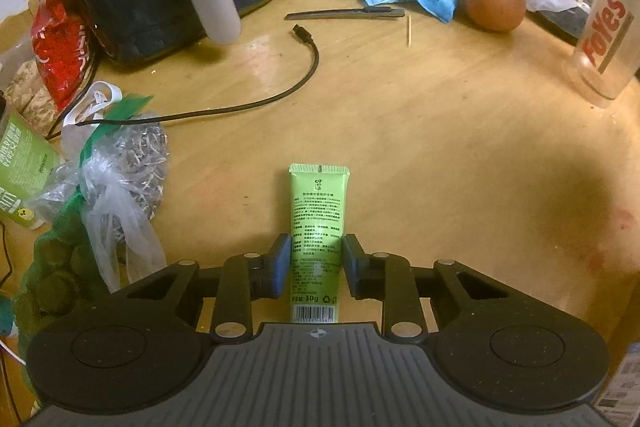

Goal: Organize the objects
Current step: 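Carry the green tube into the box and open the left tool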

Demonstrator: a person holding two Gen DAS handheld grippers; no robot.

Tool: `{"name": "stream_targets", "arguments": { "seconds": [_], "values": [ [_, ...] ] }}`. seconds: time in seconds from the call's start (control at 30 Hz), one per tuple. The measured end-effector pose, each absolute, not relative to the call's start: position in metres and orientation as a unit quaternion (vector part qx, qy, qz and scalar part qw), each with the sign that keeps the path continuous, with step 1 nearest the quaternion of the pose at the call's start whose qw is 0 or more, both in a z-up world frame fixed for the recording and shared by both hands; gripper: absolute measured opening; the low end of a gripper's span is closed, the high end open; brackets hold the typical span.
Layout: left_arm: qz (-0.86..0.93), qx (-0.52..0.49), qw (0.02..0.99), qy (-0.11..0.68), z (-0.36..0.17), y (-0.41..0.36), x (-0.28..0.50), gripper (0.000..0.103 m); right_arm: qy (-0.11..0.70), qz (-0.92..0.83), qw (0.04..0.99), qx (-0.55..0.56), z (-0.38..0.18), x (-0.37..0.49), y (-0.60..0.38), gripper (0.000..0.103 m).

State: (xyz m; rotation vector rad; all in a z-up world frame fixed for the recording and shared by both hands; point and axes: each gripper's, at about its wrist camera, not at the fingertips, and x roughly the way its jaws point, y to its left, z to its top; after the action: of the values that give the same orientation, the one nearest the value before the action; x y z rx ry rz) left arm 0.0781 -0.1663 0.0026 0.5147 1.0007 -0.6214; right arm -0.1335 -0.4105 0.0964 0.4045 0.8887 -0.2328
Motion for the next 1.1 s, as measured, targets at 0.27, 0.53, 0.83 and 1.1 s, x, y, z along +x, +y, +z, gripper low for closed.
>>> {"name": "stream_targets", "arguments": {
  "seconds": [0.27,0.53,0.83,1.1],
  "values": [
    [-0.27,0.205,0.807,0.483,0.016,-0.166,0.074,0.028,0.425,-0.101,0.878,0.194,0.097,-0.134,-0.41,0.064],
    [-0.259,0.161,0.812,0.498,0.033,-0.16,0.064,0.028,0.424,-0.084,0.881,0.192,0.097,-0.135,-0.406,0.064],
    [-0.26,0.125,0.814,0.504,0.051,-0.151,0.046,0.028,0.424,-0.063,0.883,0.192,0.097,-0.136,-0.401,0.064],
    [-0.259,0.096,0.819,0.503,0.069,-0.141,0.024,0.028,0.422,-0.044,0.887,0.185,0.101,-0.139,-0.395,0.064]
  ]
}}
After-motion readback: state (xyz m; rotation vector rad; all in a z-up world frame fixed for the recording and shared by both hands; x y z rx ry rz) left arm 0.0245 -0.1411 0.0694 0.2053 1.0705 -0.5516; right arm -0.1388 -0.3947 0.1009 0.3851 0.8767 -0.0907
